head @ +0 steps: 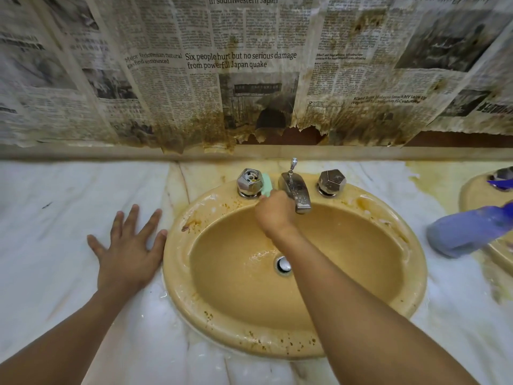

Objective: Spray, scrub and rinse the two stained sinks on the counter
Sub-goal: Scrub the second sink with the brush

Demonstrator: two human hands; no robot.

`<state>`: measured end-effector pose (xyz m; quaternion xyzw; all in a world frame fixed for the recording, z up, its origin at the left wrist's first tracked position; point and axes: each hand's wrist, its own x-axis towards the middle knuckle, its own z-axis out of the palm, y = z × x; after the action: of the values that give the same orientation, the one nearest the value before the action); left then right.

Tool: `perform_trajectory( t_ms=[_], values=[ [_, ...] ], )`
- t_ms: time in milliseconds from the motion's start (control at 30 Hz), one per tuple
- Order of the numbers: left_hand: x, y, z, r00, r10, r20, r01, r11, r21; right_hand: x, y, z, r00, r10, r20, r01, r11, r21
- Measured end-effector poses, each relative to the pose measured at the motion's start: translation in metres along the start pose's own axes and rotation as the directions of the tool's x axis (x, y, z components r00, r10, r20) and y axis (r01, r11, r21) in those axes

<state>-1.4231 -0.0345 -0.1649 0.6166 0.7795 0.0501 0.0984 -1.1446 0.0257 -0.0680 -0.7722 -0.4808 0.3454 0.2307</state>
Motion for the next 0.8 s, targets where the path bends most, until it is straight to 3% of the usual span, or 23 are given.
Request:
perform_trajectory(
  t_ms=[200,367,567,700,800],
  values=[
    [0.001,0.001,0.0,1.0,-0.001,0.005,0.002,1.0,-0.006,-0.027,0.019,0.018,0.998,-0.048,-0.039,0.049,0.998,0.048],
    [0.002,0.0,0.002,1.0,0.0,0.003,0.0,1.0,-0.003,0.028,-0.006,0.023,0.993,0.053,-0.102,-0.037,0.988,0.152],
    [0.003,-0.002,0.004,1.0,0.0,0.005,0.0,1.0,0.008,-0.009,0.03,0.028,0.999,0.039,0.027,-0.045,0.946,0.321],
    [0.003,-0.002,0.004,1.0,0.001,0.002,-0.001,1.0,0.004,0.034,-0.003,0.02,0.988,0.147,-0.035,-0.128,0.937,0.324],
    [0.002,0.0,0.002,1.0,-0.002,0.008,0.002,1.0,0.004,0.02,-0.007,0.027,0.987,0.129,-0.098,-0.098,0.957,0.275]
  ],
)
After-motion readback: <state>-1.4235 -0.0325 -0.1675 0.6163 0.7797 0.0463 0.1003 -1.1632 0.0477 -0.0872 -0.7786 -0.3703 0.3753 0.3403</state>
